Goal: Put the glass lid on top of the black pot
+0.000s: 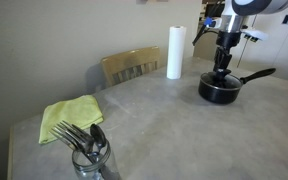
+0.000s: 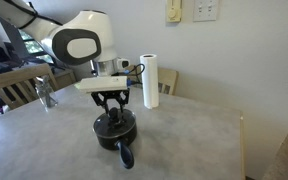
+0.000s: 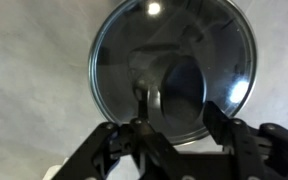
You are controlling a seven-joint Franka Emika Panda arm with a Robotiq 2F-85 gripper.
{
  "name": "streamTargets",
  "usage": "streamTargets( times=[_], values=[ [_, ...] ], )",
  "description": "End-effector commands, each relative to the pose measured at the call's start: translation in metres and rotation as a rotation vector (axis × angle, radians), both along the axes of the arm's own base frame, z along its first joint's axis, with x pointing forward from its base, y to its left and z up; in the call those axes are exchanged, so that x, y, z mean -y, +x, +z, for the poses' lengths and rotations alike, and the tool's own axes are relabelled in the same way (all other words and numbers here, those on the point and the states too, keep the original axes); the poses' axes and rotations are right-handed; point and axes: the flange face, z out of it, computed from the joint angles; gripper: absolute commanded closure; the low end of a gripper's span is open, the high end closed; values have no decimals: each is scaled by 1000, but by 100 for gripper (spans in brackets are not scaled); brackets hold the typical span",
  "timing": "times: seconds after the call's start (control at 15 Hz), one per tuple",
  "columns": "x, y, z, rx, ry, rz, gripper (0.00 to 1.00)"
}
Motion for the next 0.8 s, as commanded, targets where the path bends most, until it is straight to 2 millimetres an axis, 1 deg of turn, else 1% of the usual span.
streamTargets(
  times=[0.0, 0.07, 0.27, 0.4, 0.47, 0.53, 0.6, 0.73],
  values=[
    [5, -1, 31, 32, -3, -47, 8],
    [6, -1, 39, 39, -12, -53, 2],
    [10, 0, 63, 54, -57, -116, 0],
    [14, 2, 73, 38, -94, -191, 0],
    [16, 5, 76, 29, -113, -248, 0],
    [13, 3, 69, 52, -80, -185, 0],
    [13, 4, 72, 52, -85, -199, 0],
    [12, 4, 71, 51, -85, -197, 0]
  ],
)
